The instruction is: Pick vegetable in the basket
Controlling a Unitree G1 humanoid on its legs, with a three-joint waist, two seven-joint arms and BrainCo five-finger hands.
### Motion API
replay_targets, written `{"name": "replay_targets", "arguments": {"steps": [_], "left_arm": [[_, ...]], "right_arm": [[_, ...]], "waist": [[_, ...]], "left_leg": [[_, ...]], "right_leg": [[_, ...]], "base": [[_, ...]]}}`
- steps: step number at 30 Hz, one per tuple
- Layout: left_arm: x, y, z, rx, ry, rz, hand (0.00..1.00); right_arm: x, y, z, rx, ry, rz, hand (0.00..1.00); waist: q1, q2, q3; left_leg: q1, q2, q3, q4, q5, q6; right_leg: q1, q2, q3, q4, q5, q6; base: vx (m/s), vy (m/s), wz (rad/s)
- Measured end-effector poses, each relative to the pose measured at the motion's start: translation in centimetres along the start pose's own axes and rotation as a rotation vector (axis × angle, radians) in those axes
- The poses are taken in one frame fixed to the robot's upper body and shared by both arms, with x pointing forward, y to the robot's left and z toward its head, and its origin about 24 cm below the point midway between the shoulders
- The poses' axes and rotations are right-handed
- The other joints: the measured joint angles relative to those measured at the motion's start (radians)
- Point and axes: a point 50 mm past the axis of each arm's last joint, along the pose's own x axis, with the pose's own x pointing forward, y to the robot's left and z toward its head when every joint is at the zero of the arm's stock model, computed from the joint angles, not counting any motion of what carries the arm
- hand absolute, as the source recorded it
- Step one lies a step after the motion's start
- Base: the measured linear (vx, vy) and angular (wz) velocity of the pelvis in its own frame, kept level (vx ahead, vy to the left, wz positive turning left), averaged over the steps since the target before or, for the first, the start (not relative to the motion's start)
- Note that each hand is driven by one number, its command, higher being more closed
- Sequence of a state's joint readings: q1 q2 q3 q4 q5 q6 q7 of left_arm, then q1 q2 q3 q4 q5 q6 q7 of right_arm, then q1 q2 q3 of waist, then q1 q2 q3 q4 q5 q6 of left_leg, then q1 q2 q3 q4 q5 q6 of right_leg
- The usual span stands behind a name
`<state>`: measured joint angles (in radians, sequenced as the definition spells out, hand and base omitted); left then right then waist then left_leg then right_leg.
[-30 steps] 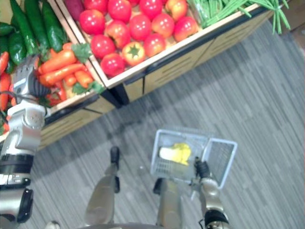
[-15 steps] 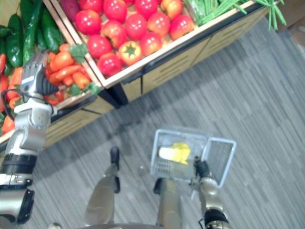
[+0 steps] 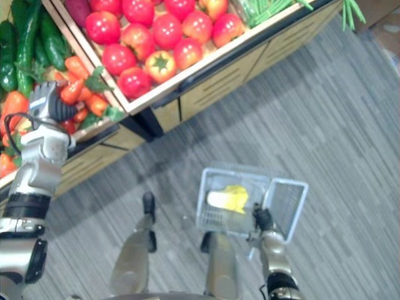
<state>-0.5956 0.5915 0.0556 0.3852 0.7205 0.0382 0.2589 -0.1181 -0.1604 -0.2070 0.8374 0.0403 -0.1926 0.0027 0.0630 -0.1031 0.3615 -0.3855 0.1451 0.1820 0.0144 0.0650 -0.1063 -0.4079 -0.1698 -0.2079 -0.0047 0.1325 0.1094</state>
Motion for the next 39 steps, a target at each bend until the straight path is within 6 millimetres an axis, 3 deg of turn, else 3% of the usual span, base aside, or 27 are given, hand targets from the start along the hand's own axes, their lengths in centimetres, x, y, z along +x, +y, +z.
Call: {"name": "replay_targets", "arguments": {"steps": [12,19,22,27,30,32,35,37,39], "left_arm": [[0.8,0.5,-0.8,-0.016,0.058,0.021,1.00],[1.1,3.9,0.1,-0.057,0.018,0.182,1.00],[0.2,5.3,0.0,-0.057,-0.001,0.257,1.00],[-1.2,5.8,-0.2,-0.041,-0.020,0.276,1.00],[-2.8,6.4,0.7,-0.032,-0.100,0.295,1.00],[-3.8,6.9,1.8,-0.014,-0.187,0.299,1.00],[-5.4,6.7,4.0,0.019,-0.373,0.236,1.00],[-6.4,6.0,6.1,0.011,-0.519,0.166,1.00],[-7.5,5.0,7.7,-0.033,-0.619,0.083,1.00]], "right_arm": [[0.0,0.3,0.0,-0.005,-0.001,0.013,1.00],[-0.2,0.2,-0.5,-0.006,0.014,0.010,1.00],[-0.4,-0.1,-0.7,-0.008,0.020,0.003,1.00],[-0.5,-0.9,-1.0,0.009,0.033,-0.033,1.00],[-0.4,-2.3,-0.7,-0.041,0.035,-0.077,1.00],[-0.1,-3.7,0.2,-0.113,0.014,-0.104,1.00],[0.8,-6.8,3.7,-0.298,-0.057,-0.156,1.00],[1.4,-8.7,8.0,-0.464,-0.157,-0.188,1.00],[1.8,-9.2,11.1,-0.583,-0.232,-0.192,1.00]], "waist": [[-0.008,-0.003,0.001],[-0.005,-0.003,0.001],[-0.002,-0.003,0.000],[0.009,-0.003,-0.001],[0.018,-0.005,-0.013],[0.022,-0.005,-0.020],[0.026,-0.005,-0.027],[0.025,-0.006,-0.029],[0.023,-0.004,-0.043]], "left_leg": [[-0.012,0.015,-0.005,0.041,-0.013,-0.006],[0.014,0.018,-0.018,0.055,-0.015,-0.007],[0.025,0.017,-0.024,0.056,-0.016,-0.008],[0.031,0.008,-0.030,0.055,-0.012,-0.006],[0.042,-0.001,-0.030,0.048,-0.009,-0.003],[0.045,-0.007,-0.031,0.040,-0.001,0.000],[0.059,-0.016,-0.013,0.039,0.000,0.001],[0.077,-0.019,0.024,0.045,-0.007,0.006],[0.087,-0.013,0.060,0.082,-0.035,0.009]], "right_leg": [[0.011,0.010,0.015,-0.014,0.020,-0.001],[0.050,0.013,0.012,-0.015,0.020,-0.001],[0.065,0.013,0.010,-0.015,0.019,-0.001],[0.076,0.014,0.005,-0.015,0.019,-0.001],[0.084,0.006,0.003,-0.015,0.019,-0.001],[0.084,0.002,0.002,-0.015,0.020,0.000],[0.085,-0.007,0.022,-0.015,0.026,0.009],[0.084,-0.010,0.058,-0.015,0.037,0.021],[0.081,-0.007,0.101,-0.015,0.044,0.023]], "base": [[0.00,-0.011,-0.02],[0.00,-0.011,0.03],[-0.01,-0.010,0.03],[-0.01,-0.015,0.05],[0.01,-0.003,0.04],[0.01,-0.001,0.03],[0.00,0.006,-0.12],[-0.02,0.008,-0.35],[-0.02,-0.002,-0.61]]}}
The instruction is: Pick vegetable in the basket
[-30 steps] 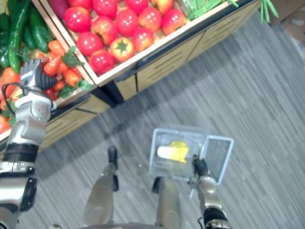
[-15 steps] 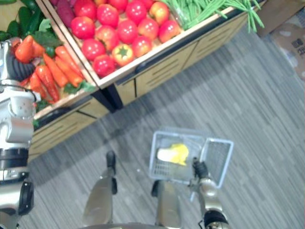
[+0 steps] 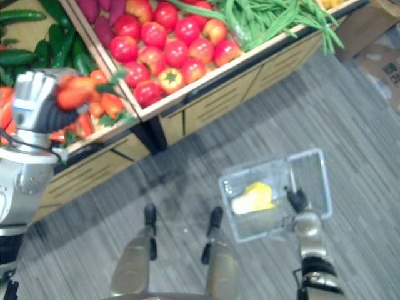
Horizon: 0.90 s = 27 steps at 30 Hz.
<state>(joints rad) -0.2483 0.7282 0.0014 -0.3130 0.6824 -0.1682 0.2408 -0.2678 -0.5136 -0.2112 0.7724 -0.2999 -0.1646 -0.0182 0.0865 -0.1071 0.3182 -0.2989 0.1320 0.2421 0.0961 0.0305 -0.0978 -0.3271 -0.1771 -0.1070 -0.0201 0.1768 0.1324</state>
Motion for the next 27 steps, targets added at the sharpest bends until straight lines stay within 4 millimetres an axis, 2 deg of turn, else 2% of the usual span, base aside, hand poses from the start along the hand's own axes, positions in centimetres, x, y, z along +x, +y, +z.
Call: {"name": "replay_targets", "arguments": {"steps": [2,4,6,7,9,11,13,19,22,27], "left_arm": [[-0.3,-1.0,2.0,-0.069,-0.098,-0.071,1.00],[-0.5,-1.7,4.8,-0.167,-0.232,-0.127,1.00],[-0.5,-2.3,7.5,-0.272,-0.356,-0.169,1.00],[-0.6,-2.5,8.9,-0.336,-0.421,-0.202,1.00],[-1.0,-3.0,10.3,-0.413,-0.484,-0.251,1.00],[-1.3,-3.8,11.9,-0.492,-0.548,-0.315,1.00],[-1.7,-4.3,13.2,-0.534,-0.603,-0.353,1.00],[-2.5,-6.2,16.1,-0.647,-0.671,-0.444,1.00],[-2.8,-6.7,17.4,-0.679,-0.721,-0.493,1.00],[-3.6,-7.1,18.4,-0.737,-0.753,-0.559,1.00]], "right_arm": [[0.9,-0.9,2.5,-0.097,-0.093,0.012,1.00],[1.1,-0.7,4.9,-0.236,-0.201,0.059,1.00],[0.9,-0.6,6.9,-0.377,-0.299,0.108,1.00],[0.7,-0.4,8.0,-0.465,-0.357,0.140,1.00],[0.4,0.6,9.6,-0.581,-0.447,0.195,1.00],[-0.2,2.4,11.7,-0.693,-0.560,0.282,1.00],[-1.0,3.7,13.0,-0.758,-0.640,0.347,1.00],[-3.6,6.8,16.4,-0.884,-0.873,0.516,1.00],[-4.9,7.4,17.7,-0.950,-0.966,0.586,1.00],[-5.3,7.3,19.4,-0.962,-1.015,0.617,1.00]], "waist": [[-0.005,0.004,-0.027],[-0.009,0.016,-0.073],[-0.018,0.043,-0.093],[-0.023,0.059,-0.115],[-0.025,0.074,-0.142],[-0.033,0.092,-0.158],[-0.043,0.104,-0.169],[-0.063,0.138,-0.193],[-0.072,0.144,-0.199],[-0.083,0.144,-0.213]], "left_leg": [[0.011,0.015,0.051,0.050,-0.040,-0.001],[0.017,0.043,0.108,0.118,-0.091,-0.004],[0.039,0.074,0.148,0.169,-0.131,-0.007],[0.053,0.088,0.177,0.190,-0.152,-0.011],[0.082,0.113,0.225,0.211,-0.178,-0.020],[0.135,0.143,0.286,0.229,-0.205,-0.036],[0.161,0.161,0.324,0.235,-0.218,-0.047],[0.240,0.197,0.427,0.237,-0.243,-0.078],[0.265,0.203,0.458,0.232,-0.248,-0.087],[0.294,0.199,0.498,0.222,-0.252,-0.093]], "right_leg": [[-0.001,0.007,0.045,-0.002,0.005,0.004],[0.000,0.022,0.088,-0.011,0.005,0.005],[0.018,0.037,0.119,-0.010,0.005,0.005],[0.021,0.050,0.141,-0.008,0.007,0.003],[0.024,0.064,0.176,-0.008,0.006,0.002],[0.035,0.090,0.213,-0.001,-0.005,-0.002],[0.034,0.105,0.227,0.008,-0.014,-0.015],[0.031,0.157,0.296,0.033,-0.011,-0.022],[0.032,0.171,0.322,0.040,-0.011,-0.022],[0.033,0.180,0.358,0.043,-0.009,-0.021]], "base": [[0.00,-0.021,-0.77],[0.04,-0.036,-0.82],[0.04,-0.040,-0.72],[0.03,-0.053,-0.73],[0.02,-0.039,-0.79],[0.01,-0.053,-0.84],[0.00,-0.072,-0.61],[0.01,-0.070,-0.52],[0.00,-0.062,-0.30],[-0.02,-0.040,-0.20]]}}
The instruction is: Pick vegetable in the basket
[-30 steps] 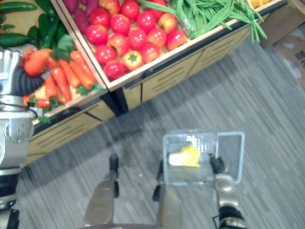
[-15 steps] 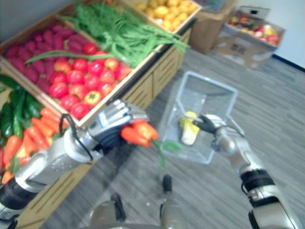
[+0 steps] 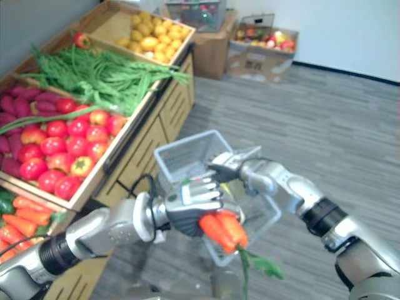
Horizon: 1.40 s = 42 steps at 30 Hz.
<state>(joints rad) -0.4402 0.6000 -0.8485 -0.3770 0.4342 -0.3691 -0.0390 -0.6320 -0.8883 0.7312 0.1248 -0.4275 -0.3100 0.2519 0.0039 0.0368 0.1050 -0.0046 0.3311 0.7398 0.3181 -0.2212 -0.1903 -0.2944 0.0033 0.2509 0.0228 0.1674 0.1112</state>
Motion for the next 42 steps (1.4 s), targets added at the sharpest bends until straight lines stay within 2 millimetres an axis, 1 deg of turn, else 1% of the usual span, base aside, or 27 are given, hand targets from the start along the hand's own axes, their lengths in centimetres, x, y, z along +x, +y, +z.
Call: {"name": "replay_targets", "arguments": {"steps": [4,9,11,14,16,17,24,26,31,33,36,39,42], "left_arm": [[0.3,-0.4,0.4,-0.017,-0.022,-0.008,1.00],[0.2,-0.4,0.3,-0.017,-0.014,-0.004,1.00],[0.2,-0.2,0.1,-0.004,-0.002,0.005,1.00],[-0.2,0.1,-0.2,0.008,0.027,0.026,1.00],[-0.3,0.2,-0.3,0.010,0.036,0.030,1.00],[-0.4,0.3,-0.4,0.012,0.043,0.035,1.00],[-1.4,1.9,-2.6,0.126,0.173,0.109,1.00],[-1.6,2.3,-2.9,0.146,0.198,0.131,1.00],[-2.2,2.9,-4.0,0.176,0.259,0.155,1.00],[-2.3,3.0,-4.2,0.196,0.269,0.149,1.00],[-2.5,2.8,-4.7,0.197,0.292,0.141,1.00],[-2.8,3.2,-5.1,0.207,0.320,0.152,1.00],[-2.7,2.7,-5.9,0.184,0.353,0.148,1.00]], "right_arm": [[0.0,-1.0,0.2,-0.015,-0.014,-0.022,1.00],[-1.0,-1.6,1.0,-0.066,-0.047,-0.029,1.00],[-1.6,-1.4,1.4,-0.070,-0.060,-0.033,1.00],[-2.5,-0.4,1.9,-0.053,-0.077,-0.030,1.00],[-3.4,1.1,2.0,-0.025,-0.069,-0.004,1.00],[-3.6,1.4,2.0,-0.020,-0.067,0.002,1.00],[-5.8,3.7,2.2,0.011,-0.031,0.035,1.00],[-6.1,3.9,2.4,0.021,-0.026,0.032,1.00],[-6.5,4.1,3.2,-0.006,-0.046,0.030,1.00],[-6.7,4.2,3.4,-0.008,-0.052,0.028,1.00],[-6.9,4.7,4.3,-0.032,-0.082,0.035,1.00],[-6.9,4.4,5.3,-0.078,-0.124,0.022,1.00],[-7.0,4.0,5.9,-0.095,-0.154,0.013,1.00]], "waist": [[-0.003,0.001,-0.001],[-0.003,0.001,-0.002],[-0.002,0.000,-0.002],[-0.003,0.000,-0.006],[-0.003,0.000,-0.021],[-0.003,-0.001,-0.023],[-0.005,-0.001,-0.030],[-0.006,-0.001,-0.030],[-0.026,0.001,-0.031],[-0.027,0.001,-0.033],[-0.027,0.003,-0.055],[-0.029,0.002,-0.063],[-0.032,0.008,-0.076]], "left_leg": [[0.010,0.000,0.018,-0.001,-0.005,-0.003],[0.007,-0.001,0.015,-0.001,-0.005,-0.003],[0.005,-0.001,0.011,0.000,-0.005,-0.003],[0.001,-0.003,0.007,0.000,-0.006,-0.003],[-0.012,-0.003,-0.011,0.000,-0.006,-0.003],[-0.012,-0.003,-0.011,0.000,-0.006,-0.003],[-0.015,-0.007,-0.012,0.004,-0.010,0.002],[-0.016,-0.006,-0.012,0.004,-0.010,0.002],[-0.013,-0.006,-0.011,0.005,-0.009,0.002],[-0.013,-0.006,-0.010,0.005,-0.009,0.002],[-0.013,-0.005,-0.002,0.001,-0.010,0.002],[-0.009,-0.004,0.015,0.001,-0.013,-0.002],[-0.005,-0.004,0.021,0.001,-0.017,-0.005]], "right_leg": [[0.002,0.003,0.015,0.003,0.001,0.001],[0.002,-0.001,0.011,0.003,0.001,0.002],[0.002,-0.004,0.005,0.002,0.001,0.002],[0.003,-0.009,0.001,-0.001,0.001,0.002],[0.003,-0.014,-0.018,-0.005,0.001,0.002],[0.004,-0.015,-0.019,-0.005,0.001,0.002],[0.008,-0.021,-0.021,-0.005,-0.002,0.007],[0.007,-0.021,-0.021,-0.006,-0.003,0.008],[0.006,-0.020,-0.021,-0.008,0.001,0.003],[0.006,-0.019,-0.019,-0.008,0.001,0.003],[0.002,-0.015,-0.012,-0.013,0.002,0.004],[0.002,-0.010,0.006,-0.021,0.006,0.009],[0.002,-0.008,0.011,-0.022,0.006,0.009]], "base": [[-0.03,-0.036,-0.13],[-0.02,-0.026,0.02],[-0.01,-0.025,0.09],[-0.01,-0.013,0.07],[0.00,-0.021,0.18],[-0.01,-0.019,0.12],[-0.02,-0.019,0.01],[-0.03,-0.033,0.00],[-0.01,-0.015,0.00],[-0.01,-0.030,-0.03],[0.00,-0.034,-0.07],[-0.01,-0.026,-0.16],[-0.02,-0.032,-0.08]]}}
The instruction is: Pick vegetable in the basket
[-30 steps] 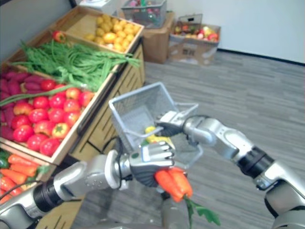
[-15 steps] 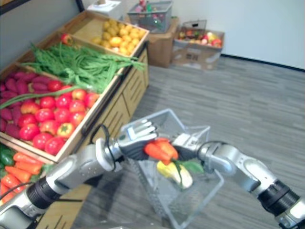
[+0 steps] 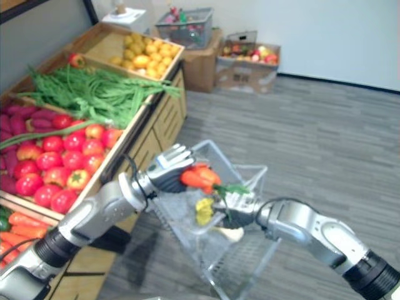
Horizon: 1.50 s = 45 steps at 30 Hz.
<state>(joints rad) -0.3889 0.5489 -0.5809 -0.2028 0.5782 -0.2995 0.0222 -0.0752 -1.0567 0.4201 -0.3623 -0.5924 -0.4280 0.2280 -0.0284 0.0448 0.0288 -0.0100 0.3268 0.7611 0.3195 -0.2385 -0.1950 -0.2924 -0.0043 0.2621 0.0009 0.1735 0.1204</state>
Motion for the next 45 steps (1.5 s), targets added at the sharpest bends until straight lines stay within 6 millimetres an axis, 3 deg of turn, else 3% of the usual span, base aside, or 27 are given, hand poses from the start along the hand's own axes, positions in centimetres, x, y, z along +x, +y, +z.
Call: {"name": "replay_targets", "arguments": {"steps": [5,7,13,25,30,37,40,43,44,45], "left_arm": [[0.2,-0.7,-1.5,0.036,0.053,-0.045,1.00],[1.3,-1.4,-2.4,0.061,0.084,-0.075,1.00],[3.2,-2.9,-3.0,0.058,0.123,-0.096,1.00],[4.0,-4.9,-3.8,0.099,0.149,-0.215,1.00],[3.6,-5.3,-3.8,0.109,0.131,-0.256,1.00],[0.5,-6.6,-4.0,0.159,0.085,-0.438,1.00],[-1.2,-8.8,-2.5,0.126,0.007,-0.559,1.00],[-1.5,-8.7,-1.6,0.116,-0.039,-0.556,1.00],[-1.5,-8.6,-1.5,0.119,-0.043,-0.553,0.00],[-1.5,-8.5,-1.5,0.122,-0.045,-0.553,0.00]], "right_arm": [[0.5,-0.4,1.0,-0.016,-0.055,-0.010,1.00],[1.2,-0.6,1.4,-0.029,-0.099,-0.003,1.00],[2.4,-1.8,2.4,-0.078,-0.182,-0.029,1.00],[2.8,-1.8,2.7,-0.078,-0.205,-0.026,1.00],[2.9,-1.7,2.8,-0.064,-0.215,-0.024,1.00],[3.0,-1.9,3.0,-0.061,-0.227,-0.030,1.00],[3.3,-2.7,2.9,-0.089,-0.235,-0.056,1.00],[3.3,-2.7,2.8,-0.088,-0.231,-0.055,1.00],[3.3,-2.7,2.9,-0.078,-0.233,-0.056,1.00],[3.2,-2.6,2.9,-0.070,-0.235,-0.057,1.00]], "waist": [[0.001,-0.001,-0.004],[-0.001,-0.002,-0.014],[-0.003,-0.002,-0.021],[-0.004,-0.003,-0.021],[-0.004,-0.003,-0.021],[-0.003,-0.003,-0.021],[-0.003,-0.004,-0.021],[0.001,-0.004,-0.020],[0.000,-0.004,-0.020],[-0.001,-0.005,-0.020]], "left_leg": [[0.013,0.000,0.018,0.000,-0.002,-0.001],[0.014,-0.003,0.021,0.000,-0.004,0.000],[0.014,-0.003,0.021,0.000,-0.005,0.000],[0.022,-0.006,0.023,-0.002,-0.004,0.000],[0.030,-0.005,0.024,-0.003,-0.004,0.000],[0.029,-0.005,0.022,-0.003,-0.004,0.000],[0.030,-0.005,0.019,-0.003,-0.004,0.000],[0.027,-0.006,0.009,-0.003,-0.004,0.000],[0.027,-0.006,0.004,-0.003,-0.004,0.000],[0.027,-0.006,0.002,-0.003,-0.004,0.000]], "right_leg": [[0.002,0.003,0.013,0.000,0.002,0.002],[0.002,0.001,0.017,-0.001,0.003,0.004],[0.002,0.001,0.018,-0.002,0.004,0.005],[0.009,0.000,0.021,-0.003,0.005,0.007],[0.019,0.000,0.021,-0.008,0.005,0.007],[0.020,-0.001,0.018,-0.013,0.006,0.008],[0.020,-0.003,0.015,-0.014,0.006,0.008],[0.023,-0.006,0.006,-0.014,0.006,0.008],[0.026,-0.007,0.003,-0.015,0.006,0.008],[0.028,-0.009,0.001,-0.015,0.006,0.008]], "base": [[-0.02,-0.037,-0.08],[-0.03,-0.035,-0.04],[-0.01,-0.017,0.00],[-0.02,-0.033,0.00],[-0.01,-0.015,0.00],[0.00,0.000,0.00],[0.00,0.000,0.03],[0.00,-0.003,0.09],[-0.01,-0.013,0.09],[-0.02,-0.021,0.11]]}}
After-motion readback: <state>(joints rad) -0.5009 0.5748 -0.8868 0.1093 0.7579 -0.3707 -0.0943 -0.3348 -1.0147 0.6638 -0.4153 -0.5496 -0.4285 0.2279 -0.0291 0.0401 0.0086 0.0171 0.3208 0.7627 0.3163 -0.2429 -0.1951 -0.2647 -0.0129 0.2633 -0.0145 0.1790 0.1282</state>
